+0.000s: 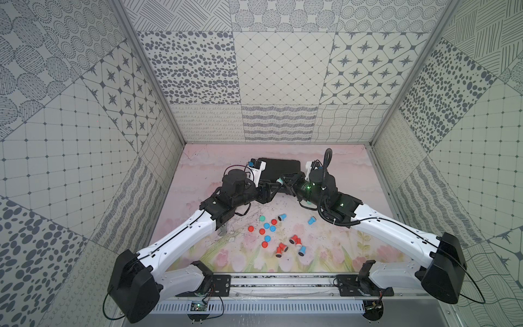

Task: Close the stamp cap
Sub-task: Pick up the stamp from the center of the board.

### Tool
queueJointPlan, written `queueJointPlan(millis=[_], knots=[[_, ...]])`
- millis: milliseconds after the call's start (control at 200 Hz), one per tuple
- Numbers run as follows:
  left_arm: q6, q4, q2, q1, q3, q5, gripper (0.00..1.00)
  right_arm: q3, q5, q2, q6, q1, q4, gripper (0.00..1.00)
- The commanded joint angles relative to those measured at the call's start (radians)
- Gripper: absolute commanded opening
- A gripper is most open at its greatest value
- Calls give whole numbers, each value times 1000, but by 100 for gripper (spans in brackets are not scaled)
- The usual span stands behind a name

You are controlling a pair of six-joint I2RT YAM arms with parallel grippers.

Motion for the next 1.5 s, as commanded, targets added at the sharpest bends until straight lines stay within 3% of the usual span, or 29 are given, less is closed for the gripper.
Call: queueJointPlan(millis=[0, 310, 425, 630, 1126, 1496], knots=[[-25, 180, 9, -10, -9, 59, 57, -5, -20, -6, 32, 25, 60, 0], [-23, 250, -5, -10, -36, 124, 59, -13, -3, -24, 31, 24, 51, 0], [-28, 238, -3, -10, -31, 85, 59, -18, -8, -30, 34, 24, 57, 0], [-14, 161, 12, -10, -5, 14, 46, -26, -11, -40, 40, 25, 59, 0], [17, 149, 6, -10, 2, 32, 12, -46, -22, -54, 40, 28, 80, 0], [296, 20, -96, -9, 30, 115, 6, -46, -177, -123, -131, 2, 31, 44]])
